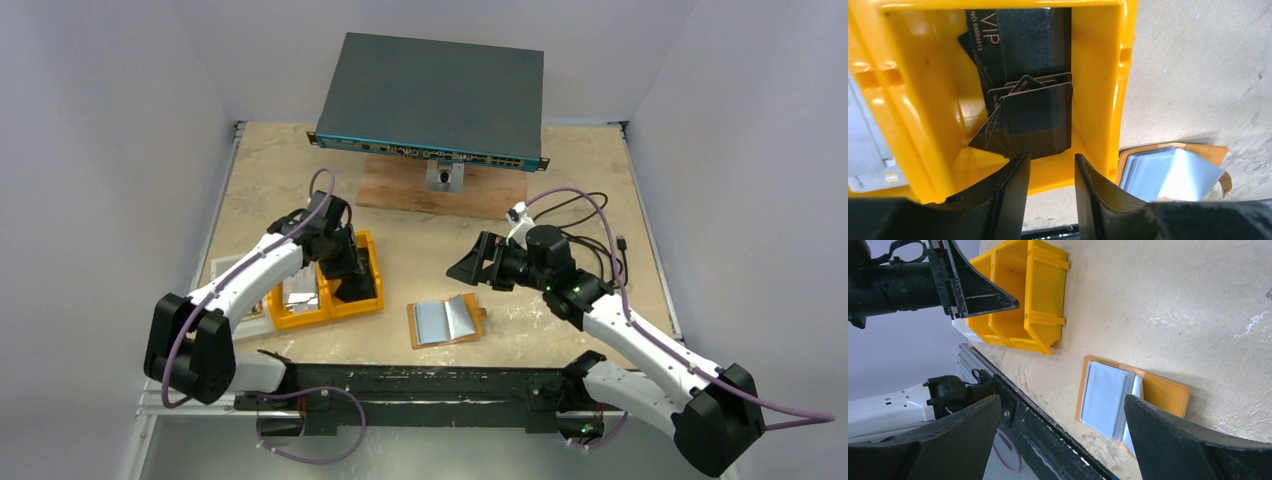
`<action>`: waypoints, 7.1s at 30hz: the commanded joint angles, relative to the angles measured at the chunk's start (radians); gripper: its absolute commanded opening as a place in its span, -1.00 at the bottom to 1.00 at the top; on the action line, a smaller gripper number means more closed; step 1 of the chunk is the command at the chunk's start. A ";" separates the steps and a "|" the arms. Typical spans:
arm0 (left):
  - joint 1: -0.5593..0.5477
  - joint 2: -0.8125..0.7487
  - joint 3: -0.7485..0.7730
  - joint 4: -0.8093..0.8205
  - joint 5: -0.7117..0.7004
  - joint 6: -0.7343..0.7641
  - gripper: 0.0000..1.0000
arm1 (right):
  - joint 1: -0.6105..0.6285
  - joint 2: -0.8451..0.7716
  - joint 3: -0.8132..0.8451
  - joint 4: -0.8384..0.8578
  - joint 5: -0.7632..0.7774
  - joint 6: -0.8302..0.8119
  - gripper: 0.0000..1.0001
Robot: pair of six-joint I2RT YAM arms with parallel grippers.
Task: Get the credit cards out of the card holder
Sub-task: Place the credit card in the storage box, then remove the credit card from the card holder.
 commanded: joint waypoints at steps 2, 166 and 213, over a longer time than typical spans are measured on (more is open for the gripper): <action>0.008 -0.102 0.034 -0.071 -0.054 0.044 -0.21 | 0.002 0.004 0.012 -0.001 0.025 -0.016 0.90; -0.456 0.187 -0.078 0.456 0.325 -0.214 -0.43 | 0.420 0.238 0.103 -0.240 0.498 0.112 -0.30; -0.489 0.388 0.221 0.437 0.390 -0.176 0.15 | 0.421 0.052 0.124 -0.381 0.581 0.135 -0.30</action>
